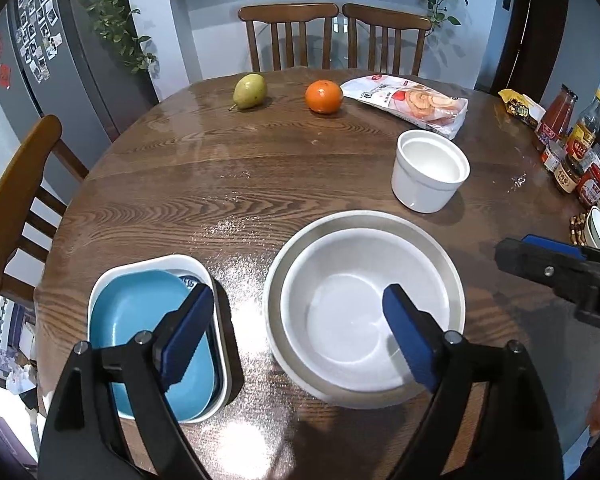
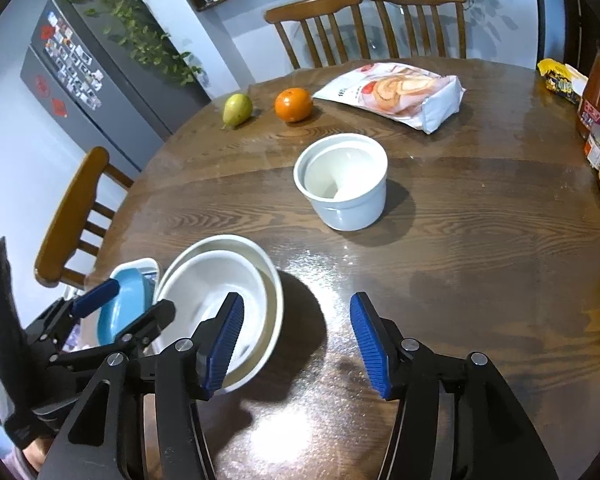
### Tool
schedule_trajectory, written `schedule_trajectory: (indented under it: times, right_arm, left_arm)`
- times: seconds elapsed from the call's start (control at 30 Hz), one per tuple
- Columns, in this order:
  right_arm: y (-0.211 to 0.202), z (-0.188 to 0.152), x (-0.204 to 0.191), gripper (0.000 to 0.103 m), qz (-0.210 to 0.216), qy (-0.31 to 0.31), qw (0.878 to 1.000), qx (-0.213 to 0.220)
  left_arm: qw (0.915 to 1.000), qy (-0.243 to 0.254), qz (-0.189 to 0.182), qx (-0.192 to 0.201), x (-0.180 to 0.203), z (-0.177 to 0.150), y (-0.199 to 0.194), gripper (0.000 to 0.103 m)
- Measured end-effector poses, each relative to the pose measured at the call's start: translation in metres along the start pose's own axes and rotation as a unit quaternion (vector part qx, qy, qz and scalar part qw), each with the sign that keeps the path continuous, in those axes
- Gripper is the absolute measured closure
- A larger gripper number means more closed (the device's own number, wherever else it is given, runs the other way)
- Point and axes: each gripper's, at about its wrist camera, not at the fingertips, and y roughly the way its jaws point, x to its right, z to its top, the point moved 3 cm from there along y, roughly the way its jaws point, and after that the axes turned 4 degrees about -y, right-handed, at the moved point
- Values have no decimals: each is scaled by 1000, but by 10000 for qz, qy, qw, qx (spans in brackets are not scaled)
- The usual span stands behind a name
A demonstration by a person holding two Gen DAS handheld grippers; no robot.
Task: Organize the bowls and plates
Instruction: 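Open both grippers and lift them away from the nested bowls, then move both grippers toward the small white ramekin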
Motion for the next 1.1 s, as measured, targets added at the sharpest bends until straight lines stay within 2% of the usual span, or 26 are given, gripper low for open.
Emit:
schedule_trajectory:
  times: [0.17,0.3,0.57,1.1]
  right_arm:
    - [-13,-2,-7,41,126,-111,9998,127]
    - [-21,-3,-10,38,164,-174,9995,194]
    - [-32,-11,-4,37,-6,-252,9994,229]
    - [-72,-10,23,37,-230,-129,9978,610]
  left_arm:
    - [10000,-16,49,31,-1,-4,-7,16]
    - [9999,-35,68,73,0,-6,-13,6]
    - [9997,22,151,166,3,-7,-23,2]
    - [9990,185,95,396,25,-4,-37,2]
